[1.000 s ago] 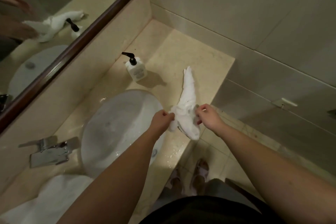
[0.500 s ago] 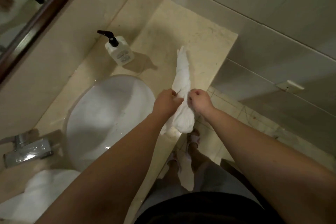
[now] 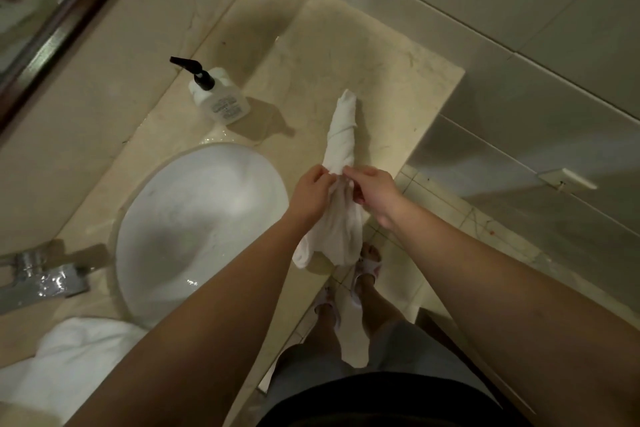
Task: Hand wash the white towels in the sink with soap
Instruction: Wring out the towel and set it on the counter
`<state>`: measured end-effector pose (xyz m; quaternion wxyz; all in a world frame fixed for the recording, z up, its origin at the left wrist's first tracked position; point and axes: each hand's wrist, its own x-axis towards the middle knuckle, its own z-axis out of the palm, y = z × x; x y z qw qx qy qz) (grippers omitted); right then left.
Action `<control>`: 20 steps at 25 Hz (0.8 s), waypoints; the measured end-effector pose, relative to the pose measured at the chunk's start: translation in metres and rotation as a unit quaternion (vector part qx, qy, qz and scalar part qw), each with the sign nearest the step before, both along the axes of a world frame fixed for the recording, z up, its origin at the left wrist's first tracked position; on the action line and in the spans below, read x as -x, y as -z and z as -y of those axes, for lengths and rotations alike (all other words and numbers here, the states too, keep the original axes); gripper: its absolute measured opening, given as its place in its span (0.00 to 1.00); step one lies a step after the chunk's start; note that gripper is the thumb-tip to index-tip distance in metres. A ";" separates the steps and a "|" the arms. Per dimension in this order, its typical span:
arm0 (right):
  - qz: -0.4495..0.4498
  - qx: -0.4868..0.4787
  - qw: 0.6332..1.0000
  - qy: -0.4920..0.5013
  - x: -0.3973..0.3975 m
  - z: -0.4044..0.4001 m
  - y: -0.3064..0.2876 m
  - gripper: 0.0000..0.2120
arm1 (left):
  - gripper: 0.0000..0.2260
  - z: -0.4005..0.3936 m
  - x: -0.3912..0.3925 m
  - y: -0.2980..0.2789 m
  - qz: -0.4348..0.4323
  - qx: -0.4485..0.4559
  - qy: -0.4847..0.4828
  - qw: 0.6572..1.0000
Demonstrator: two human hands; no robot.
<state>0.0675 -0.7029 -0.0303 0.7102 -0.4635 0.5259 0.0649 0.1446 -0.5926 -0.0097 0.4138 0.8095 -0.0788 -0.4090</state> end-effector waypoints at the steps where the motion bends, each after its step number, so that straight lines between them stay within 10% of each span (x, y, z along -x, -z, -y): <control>1: 0.006 0.001 1.000 -0.003 -0.002 0.000 -0.003 0.17 | 0.09 0.000 -0.003 -0.006 -0.012 0.010 -0.022 1.000; 13: 0.046 0.033 0.998 -0.003 -0.024 0.011 -0.088 0.16 | 0.13 -0.004 -0.018 -0.076 -0.051 0.117 -0.018 0.992; 20: 0.027 0.178 0.983 -0.036 -0.020 0.014 -0.101 0.10 | 0.13 0.007 -0.021 -0.089 0.076 0.064 0.008 0.995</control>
